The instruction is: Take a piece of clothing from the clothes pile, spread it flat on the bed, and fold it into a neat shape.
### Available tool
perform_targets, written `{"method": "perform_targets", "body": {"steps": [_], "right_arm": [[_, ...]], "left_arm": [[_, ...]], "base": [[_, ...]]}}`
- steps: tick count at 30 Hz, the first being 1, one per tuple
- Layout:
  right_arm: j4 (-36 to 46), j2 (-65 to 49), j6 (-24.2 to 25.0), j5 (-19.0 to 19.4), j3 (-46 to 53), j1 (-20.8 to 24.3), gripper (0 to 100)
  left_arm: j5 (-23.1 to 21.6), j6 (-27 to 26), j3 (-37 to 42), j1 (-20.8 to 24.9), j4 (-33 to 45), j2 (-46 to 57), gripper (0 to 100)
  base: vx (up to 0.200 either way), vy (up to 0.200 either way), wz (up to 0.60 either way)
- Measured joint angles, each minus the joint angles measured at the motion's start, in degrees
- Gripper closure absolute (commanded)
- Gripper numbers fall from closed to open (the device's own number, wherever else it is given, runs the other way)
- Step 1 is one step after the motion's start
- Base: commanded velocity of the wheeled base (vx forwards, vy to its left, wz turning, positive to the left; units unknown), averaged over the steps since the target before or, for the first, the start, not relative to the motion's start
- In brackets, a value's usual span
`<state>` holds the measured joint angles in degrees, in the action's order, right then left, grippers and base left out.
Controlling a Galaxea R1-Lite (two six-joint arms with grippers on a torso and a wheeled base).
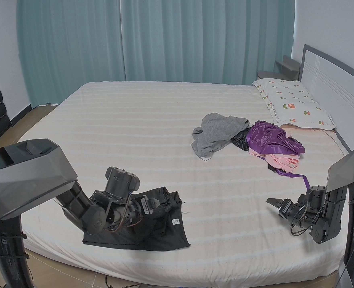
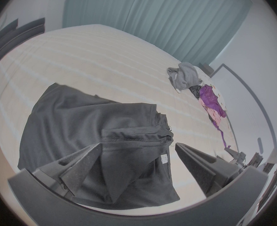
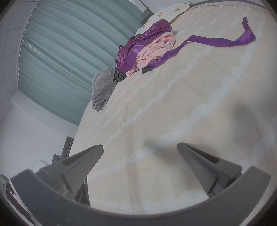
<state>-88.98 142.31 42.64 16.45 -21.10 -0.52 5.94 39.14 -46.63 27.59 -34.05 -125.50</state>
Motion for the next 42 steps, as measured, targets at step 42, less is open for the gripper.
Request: {"method": "perform_targets", "body": {"steps": [42], "right_arm": [[0.0, -2.23, -0.61, -1.61, 0.84, 3.57, 0]], "left_arm": [[-13.9, 9.76, 18.16, -13.4, -14.95, 6.79, 0]], "base": [[-0.029, 0.11, 0.0]]}}
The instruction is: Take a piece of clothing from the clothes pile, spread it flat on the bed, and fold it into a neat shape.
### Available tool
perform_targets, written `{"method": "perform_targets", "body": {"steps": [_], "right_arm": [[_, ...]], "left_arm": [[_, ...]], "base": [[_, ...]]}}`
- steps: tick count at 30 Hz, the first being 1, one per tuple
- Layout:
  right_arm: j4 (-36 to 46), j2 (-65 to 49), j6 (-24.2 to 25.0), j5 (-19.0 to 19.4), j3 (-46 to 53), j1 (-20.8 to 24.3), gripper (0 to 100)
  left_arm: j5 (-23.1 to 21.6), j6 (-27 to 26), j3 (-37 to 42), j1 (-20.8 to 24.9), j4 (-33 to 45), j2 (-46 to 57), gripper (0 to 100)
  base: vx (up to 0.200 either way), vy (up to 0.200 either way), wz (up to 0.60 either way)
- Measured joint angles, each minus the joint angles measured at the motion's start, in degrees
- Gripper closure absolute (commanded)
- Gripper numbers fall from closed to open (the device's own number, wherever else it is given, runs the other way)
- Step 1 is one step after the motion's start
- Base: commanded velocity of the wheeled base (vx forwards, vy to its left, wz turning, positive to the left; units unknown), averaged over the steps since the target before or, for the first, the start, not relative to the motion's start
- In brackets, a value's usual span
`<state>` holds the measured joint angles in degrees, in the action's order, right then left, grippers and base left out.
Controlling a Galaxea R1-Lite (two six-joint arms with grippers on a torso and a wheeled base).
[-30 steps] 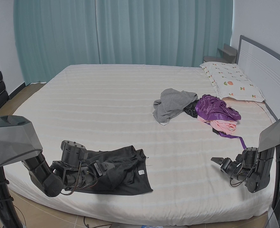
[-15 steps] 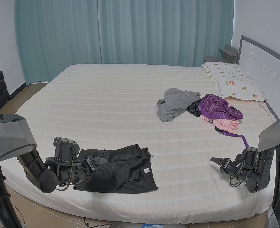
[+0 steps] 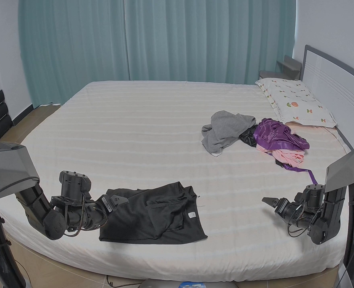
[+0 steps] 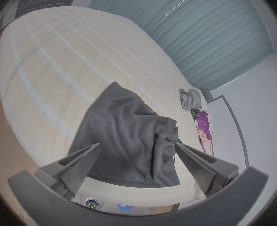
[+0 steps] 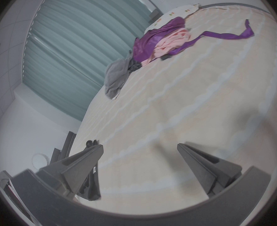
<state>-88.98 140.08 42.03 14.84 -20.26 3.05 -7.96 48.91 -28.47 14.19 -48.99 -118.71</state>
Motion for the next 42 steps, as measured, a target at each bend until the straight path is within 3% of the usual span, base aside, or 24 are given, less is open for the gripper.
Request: {"method": "perform_targets", "body": {"steps": [7, 13, 21, 27, 42], "right_arm": [[0.0, -2.4, -0.21, -5.62, 0.63, 6.49, 0], [1.17, -3.75, -1.17, -7.42, -0.22, 14.36, 0], [12.56, -4.56, -4.86, -10.35, -8.09, 22.91, 0], [22.99, -4.94, -8.62, -15.41, -17.23, 24.87, 0], [32.09, -4.14, -17.43, -29.48, -22.67, 25.5, 0]], "left_arm": [[-2.27, 0.06, -0.94, -2.26, -0.44, -0.44, 0], [-3.94, 0.13, -1.93, -3.91, -0.57, -2.07, 0], [-4.41, 0.16, -2.35, -4.41, -0.68, -3.89, 0], [-4.35, 0.13, -2.18, -4.35, -0.77, -4.39, 0], [-3.58, -0.49, -2.18, -3.78, -0.98, -5.29, 0]], "base": [[0.0, 0.2, 0.0], [0.0, 0.2, 0.0], [0.0, 0.2, 0.0], [0.0, 0.133, 0.0], [0.0, 0.0, 0.0]]}}
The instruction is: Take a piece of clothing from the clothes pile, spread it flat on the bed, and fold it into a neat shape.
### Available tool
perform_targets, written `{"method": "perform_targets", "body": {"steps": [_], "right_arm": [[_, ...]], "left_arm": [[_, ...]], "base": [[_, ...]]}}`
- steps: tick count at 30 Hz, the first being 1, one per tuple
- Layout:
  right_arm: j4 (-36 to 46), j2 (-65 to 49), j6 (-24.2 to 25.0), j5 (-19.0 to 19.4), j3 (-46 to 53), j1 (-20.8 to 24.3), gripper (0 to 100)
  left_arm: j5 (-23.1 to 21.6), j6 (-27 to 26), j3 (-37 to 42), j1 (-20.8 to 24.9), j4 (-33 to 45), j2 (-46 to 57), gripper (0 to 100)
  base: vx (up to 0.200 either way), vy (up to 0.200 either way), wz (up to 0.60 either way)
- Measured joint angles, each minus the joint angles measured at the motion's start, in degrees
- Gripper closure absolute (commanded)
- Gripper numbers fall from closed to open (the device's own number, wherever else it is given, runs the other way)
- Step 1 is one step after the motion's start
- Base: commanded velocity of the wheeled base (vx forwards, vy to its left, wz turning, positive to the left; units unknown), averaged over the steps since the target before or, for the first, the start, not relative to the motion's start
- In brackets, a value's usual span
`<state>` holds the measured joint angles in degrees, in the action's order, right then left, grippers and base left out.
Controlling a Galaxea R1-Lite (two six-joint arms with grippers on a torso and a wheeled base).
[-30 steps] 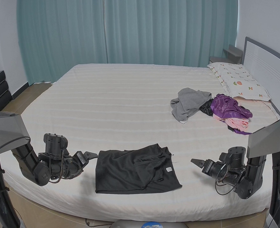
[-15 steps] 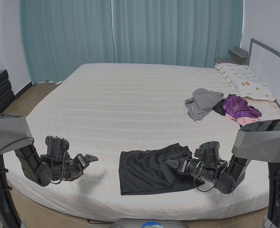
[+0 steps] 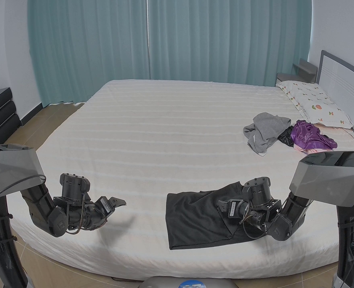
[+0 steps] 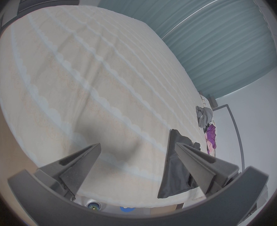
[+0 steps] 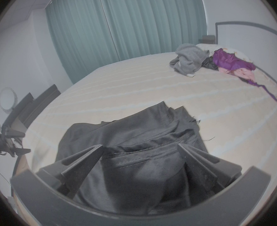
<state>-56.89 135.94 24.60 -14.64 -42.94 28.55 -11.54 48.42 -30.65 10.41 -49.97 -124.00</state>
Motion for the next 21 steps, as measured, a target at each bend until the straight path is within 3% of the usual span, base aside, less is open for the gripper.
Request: {"method": "perform_targets", "body": {"steps": [11, 21], "right_arm": [[3.41, -4.52, -6.38, -2.46, 6.67, -3.69, 0], [4.21, -11.74, -7.5, 4.96, 10.96, -7.94, 0]], "left_arm": [[1.54, -0.01, 0.8, 0.17, -3.07, -0.8, 0], [2.49, -0.11, 0.96, 0.55, -3.35, -1.6, 0]], "base": [[0.0, 0.0, 0.0], [0.0, 0.0, 0.0]]}}
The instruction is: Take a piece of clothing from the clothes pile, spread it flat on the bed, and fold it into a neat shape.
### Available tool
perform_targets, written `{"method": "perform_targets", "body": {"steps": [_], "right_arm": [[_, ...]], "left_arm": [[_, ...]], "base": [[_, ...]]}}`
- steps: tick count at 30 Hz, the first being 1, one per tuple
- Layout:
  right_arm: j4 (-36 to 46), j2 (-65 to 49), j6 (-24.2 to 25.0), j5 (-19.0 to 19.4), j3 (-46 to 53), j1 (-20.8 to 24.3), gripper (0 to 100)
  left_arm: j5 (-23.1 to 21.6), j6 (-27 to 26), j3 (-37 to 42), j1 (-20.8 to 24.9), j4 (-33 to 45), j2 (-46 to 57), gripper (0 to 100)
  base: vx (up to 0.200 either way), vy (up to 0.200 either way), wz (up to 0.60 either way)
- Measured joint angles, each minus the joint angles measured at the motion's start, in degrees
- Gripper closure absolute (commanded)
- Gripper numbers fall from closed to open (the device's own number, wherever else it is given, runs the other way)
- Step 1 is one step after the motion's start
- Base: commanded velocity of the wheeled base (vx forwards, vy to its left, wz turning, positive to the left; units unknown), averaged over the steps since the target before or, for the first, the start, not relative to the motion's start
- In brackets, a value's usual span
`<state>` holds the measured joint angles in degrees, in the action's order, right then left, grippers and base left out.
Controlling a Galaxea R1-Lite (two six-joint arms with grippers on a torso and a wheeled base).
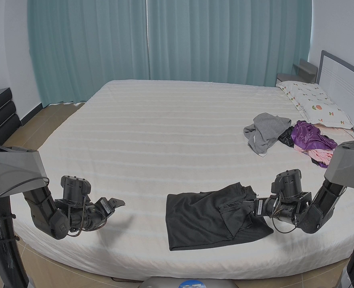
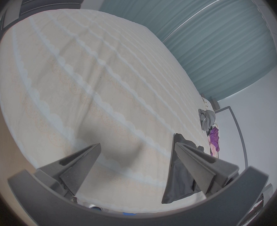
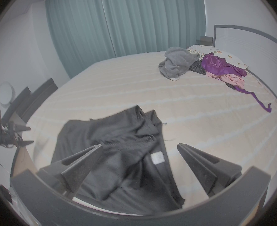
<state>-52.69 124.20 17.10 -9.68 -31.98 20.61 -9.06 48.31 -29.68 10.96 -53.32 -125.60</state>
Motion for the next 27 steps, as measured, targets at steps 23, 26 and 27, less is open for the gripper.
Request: {"method": "perform_targets", "body": {"steps": [23, 26, 27], "right_arm": [[0.74, 10.36, 4.55, 2.02, -13.34, 8.41, 100], [0.72, 10.95, 4.29, 2.02, -13.09, 8.46, 100], [0.72, 11.03, 4.05, 2.0, -12.98, 8.46, 100]], "left_arm": [[0.13, -0.23, -0.11, 0.2, -0.05, -0.34, 0], [0.13, -0.22, -0.18, 0.2, -0.1, -0.37, 0], [0.13, -0.2, -0.18, 0.2, -0.1, -0.37, 0]], "base": [[0.0, 0.0, 0.0], [0.0, 0.0, 0.0], [0.0, 0.0, 0.0]]}}
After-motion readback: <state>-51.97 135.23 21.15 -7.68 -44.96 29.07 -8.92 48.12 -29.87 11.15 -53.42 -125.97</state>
